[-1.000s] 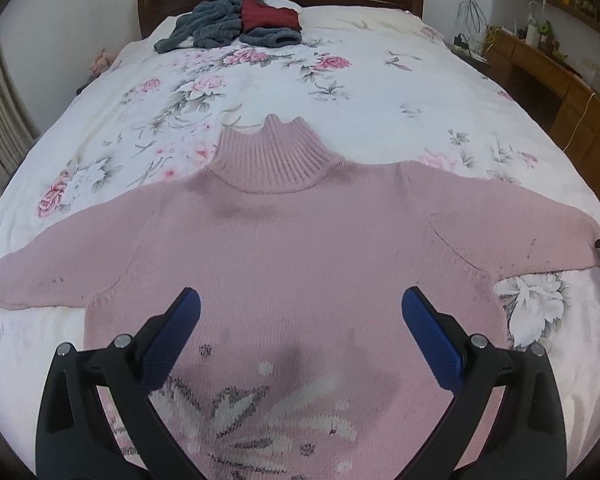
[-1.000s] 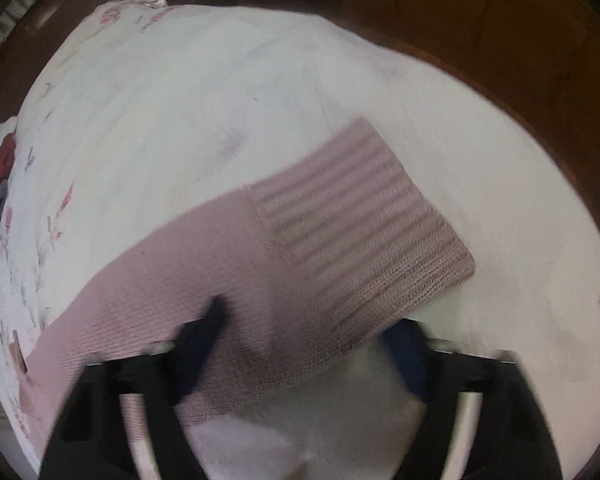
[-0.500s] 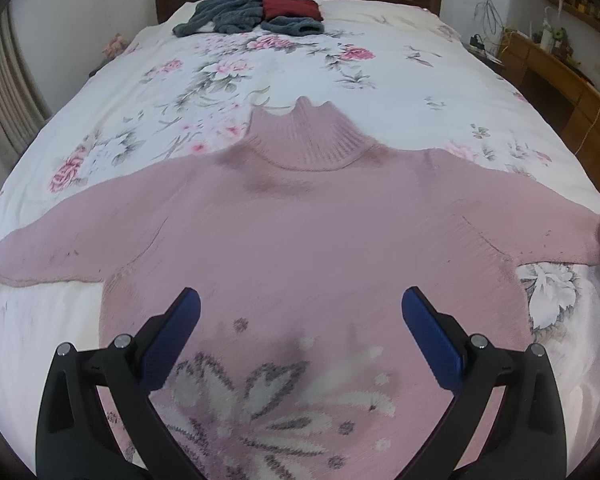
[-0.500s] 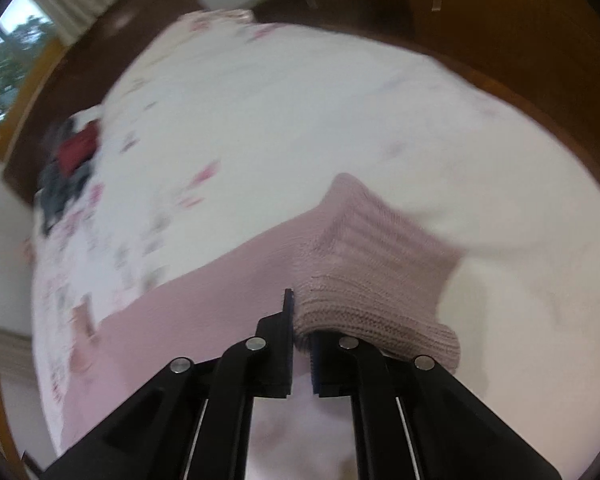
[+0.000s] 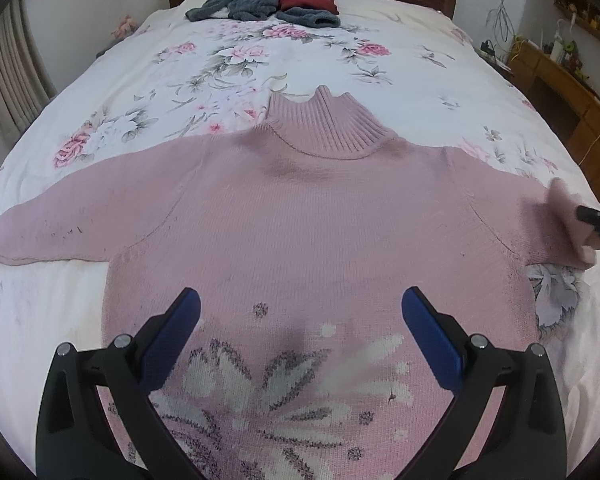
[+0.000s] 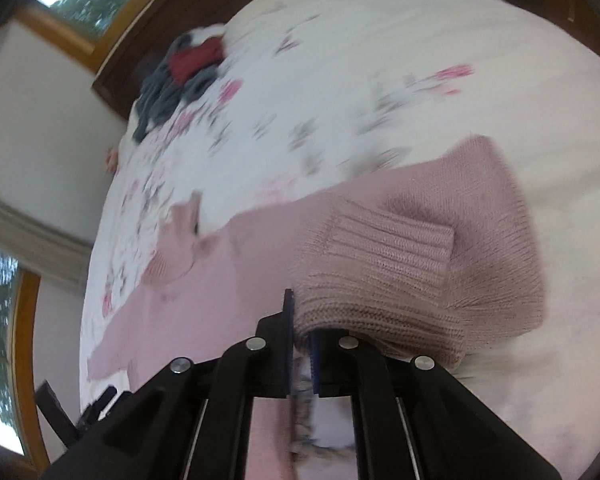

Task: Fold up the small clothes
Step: 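Fold the gripped sleeve across the sweater body toward the left tool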

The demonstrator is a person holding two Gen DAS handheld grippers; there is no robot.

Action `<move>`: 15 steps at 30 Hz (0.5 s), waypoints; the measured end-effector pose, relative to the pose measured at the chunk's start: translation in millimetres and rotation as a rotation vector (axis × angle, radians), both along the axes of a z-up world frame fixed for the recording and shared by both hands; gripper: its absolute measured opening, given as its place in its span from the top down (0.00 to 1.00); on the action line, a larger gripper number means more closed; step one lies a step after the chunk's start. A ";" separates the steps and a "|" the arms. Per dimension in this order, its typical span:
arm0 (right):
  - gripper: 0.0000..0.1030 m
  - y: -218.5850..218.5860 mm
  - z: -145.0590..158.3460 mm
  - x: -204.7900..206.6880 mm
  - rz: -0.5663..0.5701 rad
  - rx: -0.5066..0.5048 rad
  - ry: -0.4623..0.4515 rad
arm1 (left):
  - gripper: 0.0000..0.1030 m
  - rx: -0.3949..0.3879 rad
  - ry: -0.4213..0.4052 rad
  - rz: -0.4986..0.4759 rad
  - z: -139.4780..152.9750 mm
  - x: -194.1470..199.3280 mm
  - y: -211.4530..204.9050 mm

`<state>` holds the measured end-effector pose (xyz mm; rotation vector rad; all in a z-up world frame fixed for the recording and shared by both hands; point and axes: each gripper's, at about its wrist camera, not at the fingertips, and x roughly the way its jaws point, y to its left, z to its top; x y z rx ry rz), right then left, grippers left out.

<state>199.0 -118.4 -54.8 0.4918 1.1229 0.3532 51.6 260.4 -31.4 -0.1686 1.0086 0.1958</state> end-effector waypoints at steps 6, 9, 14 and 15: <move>0.94 46.5 -19.0 -5.7 0.090 -0.015 0.011 | 0.03 -0.014 0.003 -0.003 -1.3 1.2 0.4; 0.94 62.4 -31.9 -7.6 0.120 -0.059 0.021 | 0.03 -0.022 -0.001 -0.010 0.0 4.5 -2.6; 0.85 67.0 -59.7 -14.1 0.170 -0.087 0.088 | 0.03 -0.066 0.001 -0.041 0.8 13.5 -13.3; 0.83 64.9 -60.1 -17.8 0.179 -0.083 0.087 | 0.03 -0.088 0.004 -0.052 1.3 17.5 -17.1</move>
